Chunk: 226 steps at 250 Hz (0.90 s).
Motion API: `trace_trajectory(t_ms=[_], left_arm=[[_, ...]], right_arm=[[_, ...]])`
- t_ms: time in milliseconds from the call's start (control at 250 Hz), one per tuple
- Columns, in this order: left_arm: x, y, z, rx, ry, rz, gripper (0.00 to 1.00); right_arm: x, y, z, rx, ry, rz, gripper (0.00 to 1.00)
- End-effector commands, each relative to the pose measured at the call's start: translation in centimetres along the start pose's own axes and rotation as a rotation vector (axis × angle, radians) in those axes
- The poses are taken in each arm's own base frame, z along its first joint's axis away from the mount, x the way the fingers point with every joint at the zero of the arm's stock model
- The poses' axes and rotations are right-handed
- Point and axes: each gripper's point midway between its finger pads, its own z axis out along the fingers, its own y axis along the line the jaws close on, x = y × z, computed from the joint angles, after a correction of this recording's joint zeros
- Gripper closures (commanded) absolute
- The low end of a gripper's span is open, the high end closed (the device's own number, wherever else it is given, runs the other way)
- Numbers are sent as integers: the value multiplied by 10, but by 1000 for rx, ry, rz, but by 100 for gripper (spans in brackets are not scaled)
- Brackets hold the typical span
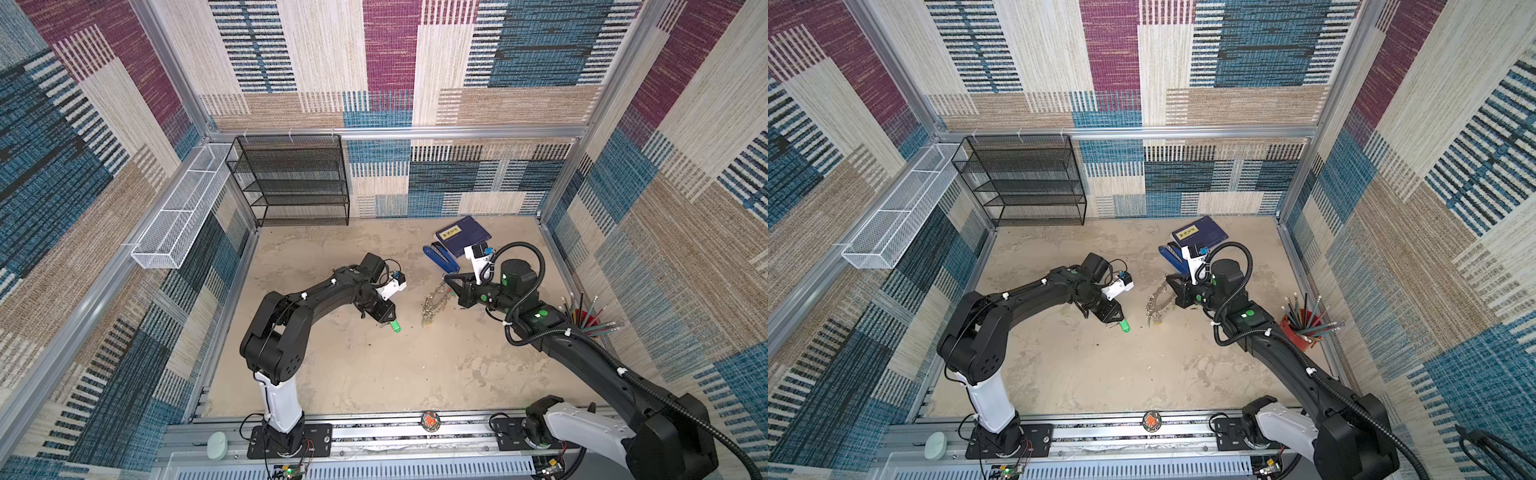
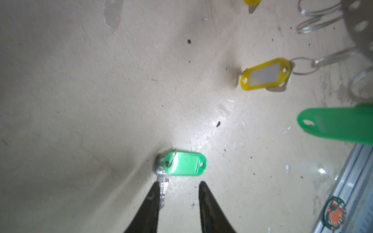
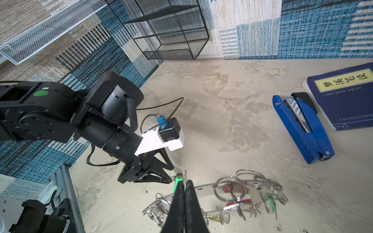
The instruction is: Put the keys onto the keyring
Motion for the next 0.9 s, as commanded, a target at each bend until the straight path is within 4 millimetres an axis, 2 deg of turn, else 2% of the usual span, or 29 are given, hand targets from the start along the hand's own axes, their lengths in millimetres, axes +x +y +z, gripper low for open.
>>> trace_trajectory(t_ms=[0, 140, 276, 512, 712, 900], left_arm=[[-4, -8, 2, 65, 3, 52, 66], [-1, -3, 8, 55, 46, 35, 74], [8, -4, 11, 48, 103, 41, 75], [19, 6, 17, -7, 168, 21, 75], [16, 10, 18, -32, 176, 16, 75], [14, 6, 22, -15, 181, 19, 81]], right_arm=[[-15, 9, -4, -33, -58, -16, 100], [-15, 9, -8, -27, -63, -19, 100], [-13, 8, -9, -21, -57, -20, 100], [-13, 8, -9, -21, -54, -21, 100], [-12, 7, -9, -23, -48, -17, 100], [-11, 7, -9, -22, -47, -17, 100]])
